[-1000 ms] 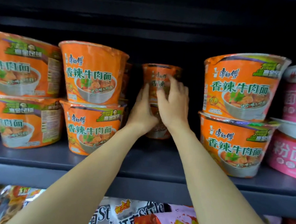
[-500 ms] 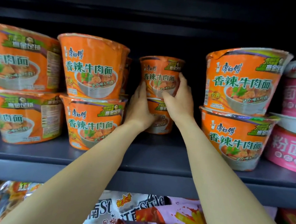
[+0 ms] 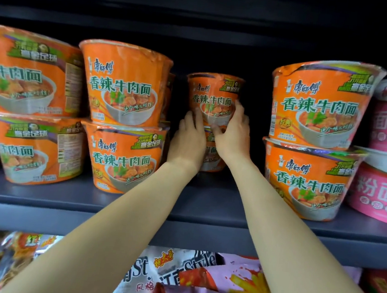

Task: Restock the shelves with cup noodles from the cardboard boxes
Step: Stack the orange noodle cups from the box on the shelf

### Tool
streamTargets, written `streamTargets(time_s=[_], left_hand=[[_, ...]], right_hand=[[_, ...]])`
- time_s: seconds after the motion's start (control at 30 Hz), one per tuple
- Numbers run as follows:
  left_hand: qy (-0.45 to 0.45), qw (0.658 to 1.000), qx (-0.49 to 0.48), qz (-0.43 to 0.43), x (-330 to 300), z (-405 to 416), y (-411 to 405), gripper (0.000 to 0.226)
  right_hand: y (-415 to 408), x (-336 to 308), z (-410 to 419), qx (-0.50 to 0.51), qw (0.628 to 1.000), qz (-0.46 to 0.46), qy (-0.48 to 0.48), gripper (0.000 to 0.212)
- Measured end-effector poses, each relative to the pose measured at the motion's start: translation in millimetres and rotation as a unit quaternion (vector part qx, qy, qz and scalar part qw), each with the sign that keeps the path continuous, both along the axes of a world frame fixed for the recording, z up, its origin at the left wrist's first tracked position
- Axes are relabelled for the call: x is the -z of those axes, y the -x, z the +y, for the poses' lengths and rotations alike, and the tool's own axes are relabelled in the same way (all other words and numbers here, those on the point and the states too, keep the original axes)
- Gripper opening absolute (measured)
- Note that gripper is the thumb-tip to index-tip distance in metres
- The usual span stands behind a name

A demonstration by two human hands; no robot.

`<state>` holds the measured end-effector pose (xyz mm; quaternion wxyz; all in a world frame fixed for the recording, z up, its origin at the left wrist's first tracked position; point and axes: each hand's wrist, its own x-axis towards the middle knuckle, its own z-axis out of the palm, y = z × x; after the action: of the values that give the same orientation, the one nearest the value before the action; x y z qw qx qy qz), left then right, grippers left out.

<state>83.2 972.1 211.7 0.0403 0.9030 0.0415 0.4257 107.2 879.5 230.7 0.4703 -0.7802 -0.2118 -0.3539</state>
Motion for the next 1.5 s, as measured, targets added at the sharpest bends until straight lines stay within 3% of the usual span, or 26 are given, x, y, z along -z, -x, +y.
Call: streamTargets(time_s=[0.33, 0.47, 0.57, 0.67, 0.73, 0.8, 0.87, 0.93, 1.0, 1.07, 1.1, 1.17, 1.27, 1.37, 1.5], left_hand=[[-0.031, 0.999, -0.034, 0.011, 3, 4, 0, 0.071], [-0.016, 0.999, -0.009, 0.036, 4, 5, 5, 0.086], [0.006, 0.999, 0.002, 0.053, 1, 2, 13, 0.093], [-0.033, 0.997, 0.057, -0.032, -7, -8, 32, 0.079], [-0.05, 0.982, 0.13, -0.128, -10, -21, 51, 0.063], [0.014, 0.965, 0.214, -0.152, -13, -40, 75, 0.052], [0.135, 0.95, 0.268, -0.09, -14, -61, 93, 0.052], [0.281, 0.907, 0.31, 0.043, -15, -76, 98, 0.066], [0.385, 0.842, 0.343, 0.159, -16, -88, 99, 0.082], [0.436, 0.796, 0.373, 0.194, -15, -95, 99, 0.087], [0.437, 0.793, 0.384, 0.181, -11, -95, 101, 0.086], [0.383, 0.84, 0.368, 0.109, -1, -88, 108, 0.084], [0.258, 0.931, 0.259, 0.011, 19, -64, 123, 0.09], [0.19, 0.963, 0.186, -0.037, 34, -40, 135, 0.095], [0.137, 0.984, 0.111, -0.039, 33, -19, 136, 0.096]], right_hand=[[4, 0, 4, 0.006, 0.999, 0.012, 0.041, 0.071], [26, -7, 1, 0.049, 0.992, 0.044, 0.107, 0.068], [72, -6, -23, 0.035, 0.985, -0.003, 0.168, 0.056], [119, 8, -68, 0.042, 0.98, -0.096, 0.17, 0.037], [137, 18, -102, 0.066, 0.979, -0.159, 0.107, 0.025], [144, 25, -133, 0.113, 0.972, -0.202, 0.03, 0.021], [139, 30, -156, 0.159, 0.965, -0.206, -0.021, 0.023], [126, 31, -167, 0.145, 0.98, -0.116, -0.066, 0.033], [116, 30, -165, 0.07, 0.992, 0.021, -0.101, 0.048], [111, 30, -157, 0.05, 0.993, 0.062, -0.086, 0.055], [111, 30, -151, 0.045, 0.995, 0.058, -0.068, 0.057], [116, 29, -137, 0.015, 0.998, 0.058, -0.03, 0.062], [119, 29, -113, -0.04, 0.997, 0.068, -0.003, 0.07], [119, 27, -89, -0.093, 0.993, 0.074, -0.014, 0.067], [115, 28, -64, -0.121, 0.989, 0.084, -0.03, 0.066]])
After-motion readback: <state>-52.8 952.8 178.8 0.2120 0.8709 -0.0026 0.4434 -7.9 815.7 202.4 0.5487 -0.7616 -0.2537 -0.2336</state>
